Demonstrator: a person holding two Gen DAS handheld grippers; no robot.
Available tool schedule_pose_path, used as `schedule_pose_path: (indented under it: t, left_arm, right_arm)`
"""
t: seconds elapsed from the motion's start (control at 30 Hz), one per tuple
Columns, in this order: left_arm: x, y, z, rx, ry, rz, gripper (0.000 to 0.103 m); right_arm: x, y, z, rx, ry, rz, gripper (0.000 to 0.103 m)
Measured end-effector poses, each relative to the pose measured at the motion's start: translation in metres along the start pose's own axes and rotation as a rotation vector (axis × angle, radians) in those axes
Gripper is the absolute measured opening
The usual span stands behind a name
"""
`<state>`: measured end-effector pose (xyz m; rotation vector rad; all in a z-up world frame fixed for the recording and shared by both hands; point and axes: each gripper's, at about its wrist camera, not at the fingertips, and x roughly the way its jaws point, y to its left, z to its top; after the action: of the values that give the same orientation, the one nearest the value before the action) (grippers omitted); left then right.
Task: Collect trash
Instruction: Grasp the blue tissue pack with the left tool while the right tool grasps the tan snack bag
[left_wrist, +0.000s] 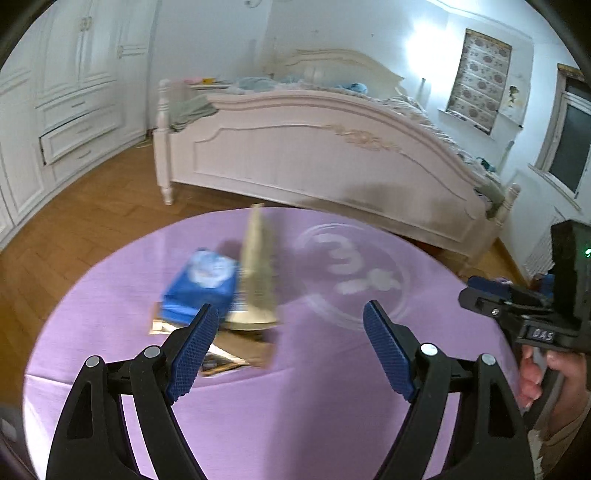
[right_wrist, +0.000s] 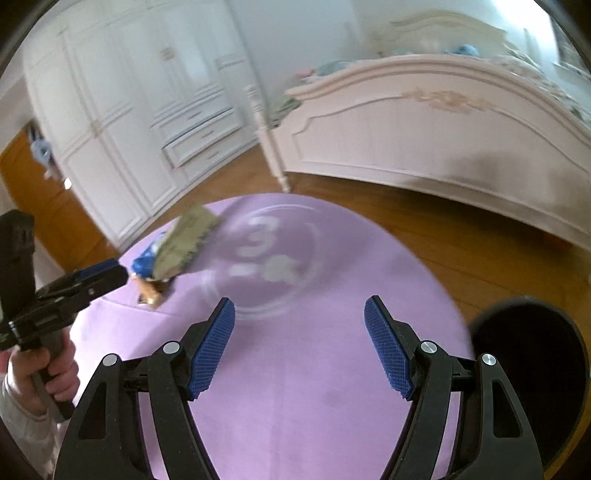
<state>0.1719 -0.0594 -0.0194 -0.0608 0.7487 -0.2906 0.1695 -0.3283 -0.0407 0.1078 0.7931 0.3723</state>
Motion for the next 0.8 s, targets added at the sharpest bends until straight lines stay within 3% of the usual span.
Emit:
schedule_pose_path:
  t: [0.17,0.5,0.8]
  left_arm:
    - [0.006,0.026,0.002,0.035,0.021,0.039,0.081]
    - [0.033,0.061,0.008,0.131,0.097,0.031,0.081]
    - [0.052,0.073,0.008,0.173,0.138,0.032,0.08]
  right_arm:
    - [0.027,0.037,0.016,-0.044,0.041,0.056,0.073]
    - [0.092,0.093,0.06,-0.041,0.131,0.162,0.073]
    - [0.148,0.119,0.087,-0.038,0.218,0.127,0.073]
